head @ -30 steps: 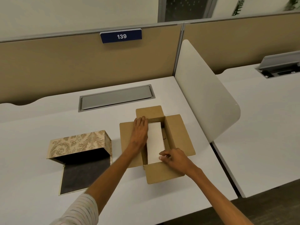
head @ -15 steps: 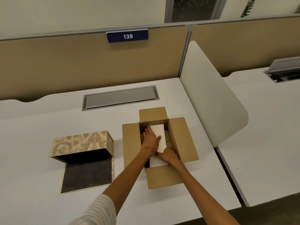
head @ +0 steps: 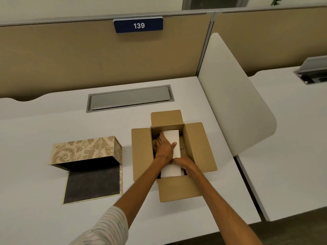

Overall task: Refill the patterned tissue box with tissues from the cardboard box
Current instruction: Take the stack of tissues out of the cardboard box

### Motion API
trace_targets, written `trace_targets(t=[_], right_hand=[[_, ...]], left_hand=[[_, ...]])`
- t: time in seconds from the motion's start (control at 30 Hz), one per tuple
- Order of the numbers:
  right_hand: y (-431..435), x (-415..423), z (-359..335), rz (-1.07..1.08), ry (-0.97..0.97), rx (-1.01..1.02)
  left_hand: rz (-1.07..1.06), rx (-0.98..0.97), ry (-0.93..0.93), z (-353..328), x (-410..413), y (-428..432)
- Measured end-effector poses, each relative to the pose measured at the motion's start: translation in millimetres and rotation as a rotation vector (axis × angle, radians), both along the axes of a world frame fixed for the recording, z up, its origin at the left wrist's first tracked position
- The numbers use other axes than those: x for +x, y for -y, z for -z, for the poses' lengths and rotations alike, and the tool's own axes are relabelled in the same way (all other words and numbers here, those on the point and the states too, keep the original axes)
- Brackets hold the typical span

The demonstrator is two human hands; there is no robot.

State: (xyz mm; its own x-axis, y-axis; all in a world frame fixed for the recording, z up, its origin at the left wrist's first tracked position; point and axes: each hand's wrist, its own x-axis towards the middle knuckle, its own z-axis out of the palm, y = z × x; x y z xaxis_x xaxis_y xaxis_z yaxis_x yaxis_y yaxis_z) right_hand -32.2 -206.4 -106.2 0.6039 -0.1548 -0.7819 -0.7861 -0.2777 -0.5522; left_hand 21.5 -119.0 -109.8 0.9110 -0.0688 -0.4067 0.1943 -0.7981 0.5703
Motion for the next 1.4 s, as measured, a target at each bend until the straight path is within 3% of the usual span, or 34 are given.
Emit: trace_targets(t=[0.23,0.4,0.63,0.73,0.97,1.1,1.4], right_hand=[[2,6,-10,0.033,-0.033,0.141],[5,3,-26,0.137,0.019,0.321],[12,-4,-50,0.241,0.067,0.416],[11,-9,-59,0.276,0.109,0.417],[1,-15,-88,0.272,0.262,0.371],[-19,-15,-105,0.202,0.312,0.378],[-88,-11,-135,-0.048,0.315,0.343]], left_hand=[[-0.006,-0.106,-0.007,-7,1,-5],[-0.156,-0.346,-0.031,-14,4,-12],[-0.381,-0.556,-0.181,-27,15,-13],[-0.387,-0.597,-0.245,-35,19,-13],[-0.400,-0.942,-0.518,-66,24,-26],[-0.287,-1.078,-0.627,-92,23,-54],[-0.367,-1.100,-0.324,-122,26,-163]])
